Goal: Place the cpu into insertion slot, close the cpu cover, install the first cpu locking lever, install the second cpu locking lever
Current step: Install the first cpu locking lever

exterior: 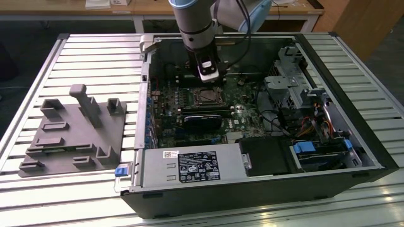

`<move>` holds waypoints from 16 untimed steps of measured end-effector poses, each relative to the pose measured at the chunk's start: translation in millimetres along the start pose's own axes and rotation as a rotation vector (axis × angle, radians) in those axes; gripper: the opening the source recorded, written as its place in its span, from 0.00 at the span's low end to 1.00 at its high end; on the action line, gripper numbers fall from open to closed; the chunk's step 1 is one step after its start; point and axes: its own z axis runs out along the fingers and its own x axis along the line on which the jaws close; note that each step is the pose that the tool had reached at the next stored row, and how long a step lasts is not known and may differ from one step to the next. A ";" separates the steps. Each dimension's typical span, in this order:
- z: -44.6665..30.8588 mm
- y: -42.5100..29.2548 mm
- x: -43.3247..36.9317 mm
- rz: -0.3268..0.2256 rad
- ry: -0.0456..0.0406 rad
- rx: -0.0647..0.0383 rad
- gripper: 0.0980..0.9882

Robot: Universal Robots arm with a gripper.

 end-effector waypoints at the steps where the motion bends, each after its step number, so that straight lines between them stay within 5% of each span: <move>1: 0.1 -0.2 -0.1 0.000 0.0001 0.000 0.01; 10: 1.3 -0.2 -2.1 -0.001 0.0009 -0.002 0.01; 16: 1.6 -0.1 -2.8 0.001 0.0079 -0.017 0.01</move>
